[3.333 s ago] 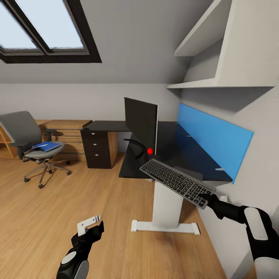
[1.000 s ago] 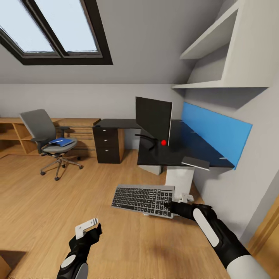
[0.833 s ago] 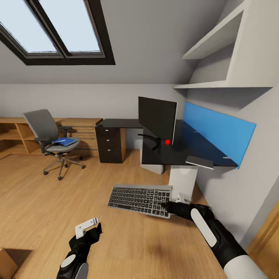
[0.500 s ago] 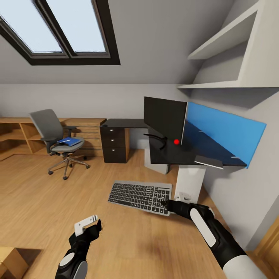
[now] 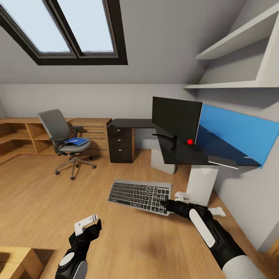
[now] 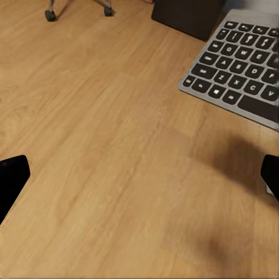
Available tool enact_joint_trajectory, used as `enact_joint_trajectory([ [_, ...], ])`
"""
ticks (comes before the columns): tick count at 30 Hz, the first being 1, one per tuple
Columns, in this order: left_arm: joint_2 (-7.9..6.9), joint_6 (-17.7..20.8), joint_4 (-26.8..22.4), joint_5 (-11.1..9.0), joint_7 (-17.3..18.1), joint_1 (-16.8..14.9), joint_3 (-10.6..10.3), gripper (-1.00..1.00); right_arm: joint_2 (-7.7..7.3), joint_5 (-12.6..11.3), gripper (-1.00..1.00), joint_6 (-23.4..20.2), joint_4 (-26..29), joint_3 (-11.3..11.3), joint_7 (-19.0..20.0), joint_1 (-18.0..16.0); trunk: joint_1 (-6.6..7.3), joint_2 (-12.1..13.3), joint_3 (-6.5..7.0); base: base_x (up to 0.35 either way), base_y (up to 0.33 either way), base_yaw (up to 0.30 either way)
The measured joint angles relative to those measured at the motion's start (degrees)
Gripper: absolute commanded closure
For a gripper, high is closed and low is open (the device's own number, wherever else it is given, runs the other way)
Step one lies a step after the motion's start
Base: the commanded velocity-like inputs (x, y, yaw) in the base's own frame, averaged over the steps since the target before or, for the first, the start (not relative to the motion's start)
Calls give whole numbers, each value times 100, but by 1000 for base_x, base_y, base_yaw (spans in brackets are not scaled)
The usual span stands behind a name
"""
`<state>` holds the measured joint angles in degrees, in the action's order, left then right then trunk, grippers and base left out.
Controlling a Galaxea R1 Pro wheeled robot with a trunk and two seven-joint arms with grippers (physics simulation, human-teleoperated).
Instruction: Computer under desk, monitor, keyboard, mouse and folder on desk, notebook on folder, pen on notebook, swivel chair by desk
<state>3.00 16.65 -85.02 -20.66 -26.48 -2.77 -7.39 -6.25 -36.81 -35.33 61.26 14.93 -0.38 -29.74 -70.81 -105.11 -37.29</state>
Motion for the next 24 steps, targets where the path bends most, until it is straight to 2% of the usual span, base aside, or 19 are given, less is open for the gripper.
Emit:
enact_joint_trajectory([
  [3, 0, 0, 0, 0, 0, 1, 0, -100, 1, 53, 100, 8, 0, 30, -9, 0, 1, 0, 0, 74, 331, 0],
  [4, -1, -1, 0, 0, 0, 1, 0, -100, 7, 162, 100, 85, 1, 58, -14, -1, 1, 0, 0, 96, 331, 0],
  [7, 0, -2, 0, 0, 0, 0, 0, -100, 12, 257, 100, 259, 0, 84, -19, 9, 1, 0, 0, 104, 331, 0],
  [13, 0, 0, 0, 0, 0, 0, 0, -100, 22, 278, 100, 353, 0, 122, -27, 17, 1, 0, 1, 113, 331, -15],
  [24, 1, -1, 2, 0, 6, -2, -3, -100, 22, 277, 100, 381, -5, 146, -24, 26, 2, 0, 43, 142, 320, -217],
])
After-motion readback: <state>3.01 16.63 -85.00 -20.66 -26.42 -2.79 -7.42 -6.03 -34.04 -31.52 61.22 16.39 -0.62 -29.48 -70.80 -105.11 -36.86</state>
